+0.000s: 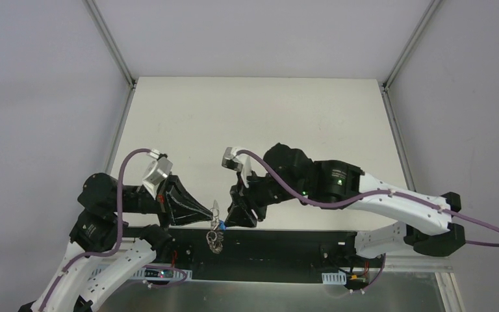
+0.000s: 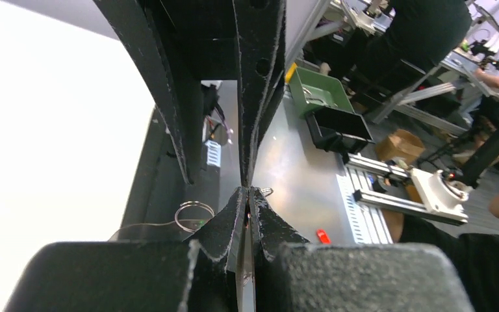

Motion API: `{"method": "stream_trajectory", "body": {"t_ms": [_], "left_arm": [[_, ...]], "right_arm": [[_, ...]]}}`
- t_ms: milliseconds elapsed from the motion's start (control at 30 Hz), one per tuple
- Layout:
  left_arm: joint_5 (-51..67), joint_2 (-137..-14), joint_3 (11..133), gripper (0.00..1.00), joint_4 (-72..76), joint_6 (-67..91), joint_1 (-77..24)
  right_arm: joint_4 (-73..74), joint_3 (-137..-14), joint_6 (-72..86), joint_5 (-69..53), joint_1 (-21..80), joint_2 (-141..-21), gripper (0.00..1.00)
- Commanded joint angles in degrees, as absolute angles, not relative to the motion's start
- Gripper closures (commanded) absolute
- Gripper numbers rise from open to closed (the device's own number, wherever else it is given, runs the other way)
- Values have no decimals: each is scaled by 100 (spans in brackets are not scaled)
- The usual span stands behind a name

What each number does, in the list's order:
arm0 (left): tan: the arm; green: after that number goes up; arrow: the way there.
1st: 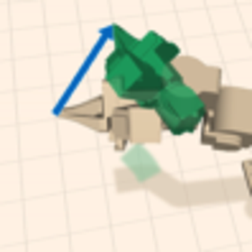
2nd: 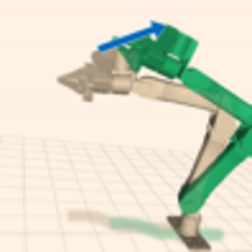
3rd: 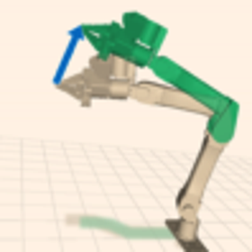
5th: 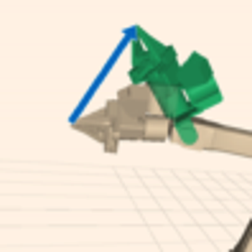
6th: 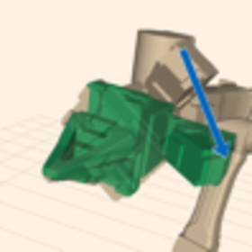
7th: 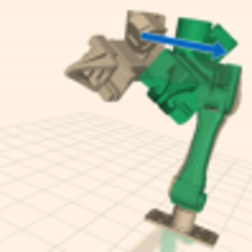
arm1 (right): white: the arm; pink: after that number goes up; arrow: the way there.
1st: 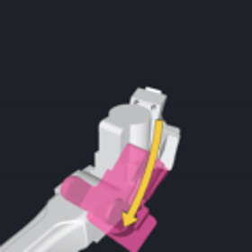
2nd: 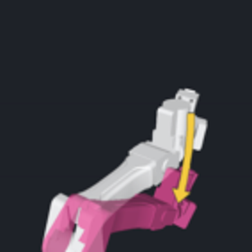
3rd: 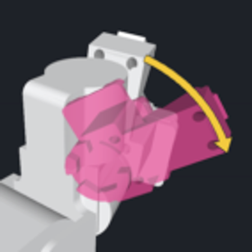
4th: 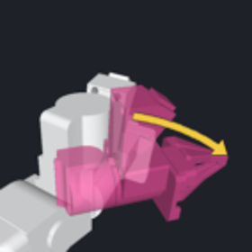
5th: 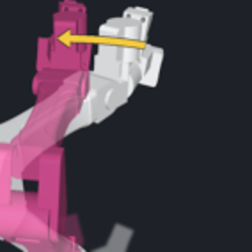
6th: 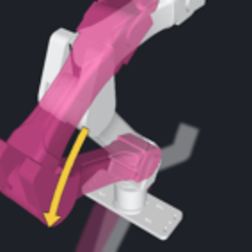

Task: Put the keys on the keyring

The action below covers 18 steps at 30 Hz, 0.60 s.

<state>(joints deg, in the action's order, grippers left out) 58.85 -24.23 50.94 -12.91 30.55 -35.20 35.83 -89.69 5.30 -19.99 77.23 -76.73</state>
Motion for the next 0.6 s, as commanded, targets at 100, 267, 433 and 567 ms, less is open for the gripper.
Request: {"method": "stream_trajectory", "body": {"t_ms": [100,267,433,567], "left_arm": [[5342,-1902,5332,100,-62,2963,-3517],[5104,-1690,5082,100,809,3141,-3516],[4749,-1581,4852,100,1362,3287,-3516],[4505,-1557,4756,100,1488,3343,-3516]], "right_arm": [[2145,-8228,421,-322,8070,-6707,57],[1568,-8114,175,-152,8341,-6608,57],[1199,-8220,-343,123,8768,-6741,57],[950,-8272,-808,564,9172,-6781,58]]}}
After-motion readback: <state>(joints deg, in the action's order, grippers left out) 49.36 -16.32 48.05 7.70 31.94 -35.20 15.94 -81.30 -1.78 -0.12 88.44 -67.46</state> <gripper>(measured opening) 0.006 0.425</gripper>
